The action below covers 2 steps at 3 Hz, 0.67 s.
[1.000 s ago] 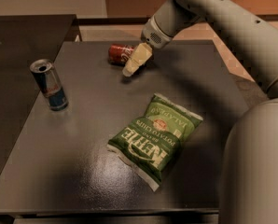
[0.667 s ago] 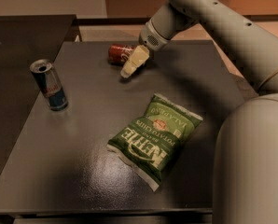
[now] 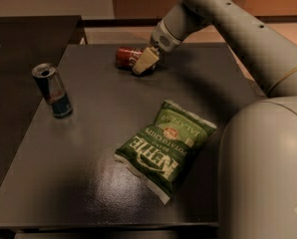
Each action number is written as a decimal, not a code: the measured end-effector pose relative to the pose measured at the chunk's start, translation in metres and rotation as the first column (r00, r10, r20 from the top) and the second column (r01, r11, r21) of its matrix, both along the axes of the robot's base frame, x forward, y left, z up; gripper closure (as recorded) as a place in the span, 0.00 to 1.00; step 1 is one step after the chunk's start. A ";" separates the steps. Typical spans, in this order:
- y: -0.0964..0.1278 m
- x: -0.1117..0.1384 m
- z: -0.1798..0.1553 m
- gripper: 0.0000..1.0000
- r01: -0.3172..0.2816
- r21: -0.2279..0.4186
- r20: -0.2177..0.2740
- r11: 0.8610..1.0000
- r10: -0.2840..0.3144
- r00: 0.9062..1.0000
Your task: Pick coke can
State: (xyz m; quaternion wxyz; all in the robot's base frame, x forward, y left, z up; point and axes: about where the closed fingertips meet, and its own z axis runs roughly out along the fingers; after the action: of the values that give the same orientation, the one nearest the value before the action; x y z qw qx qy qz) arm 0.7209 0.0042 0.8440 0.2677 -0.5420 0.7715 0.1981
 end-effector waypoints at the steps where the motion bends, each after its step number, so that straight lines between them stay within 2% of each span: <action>1: -0.004 0.003 0.008 0.64 0.001 0.014 0.018 1.000 -0.001 1.000; 2: -0.011 -0.003 0.025 0.87 -0.013 0.020 0.032 1.000 0.012 0.999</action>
Offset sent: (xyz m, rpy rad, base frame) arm -0.0116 -0.0252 0.0537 0.0261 -0.0579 0.0219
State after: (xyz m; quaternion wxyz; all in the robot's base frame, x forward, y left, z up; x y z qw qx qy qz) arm 0.7178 -0.0067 0.8693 0.2843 -0.5472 0.7618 0.1986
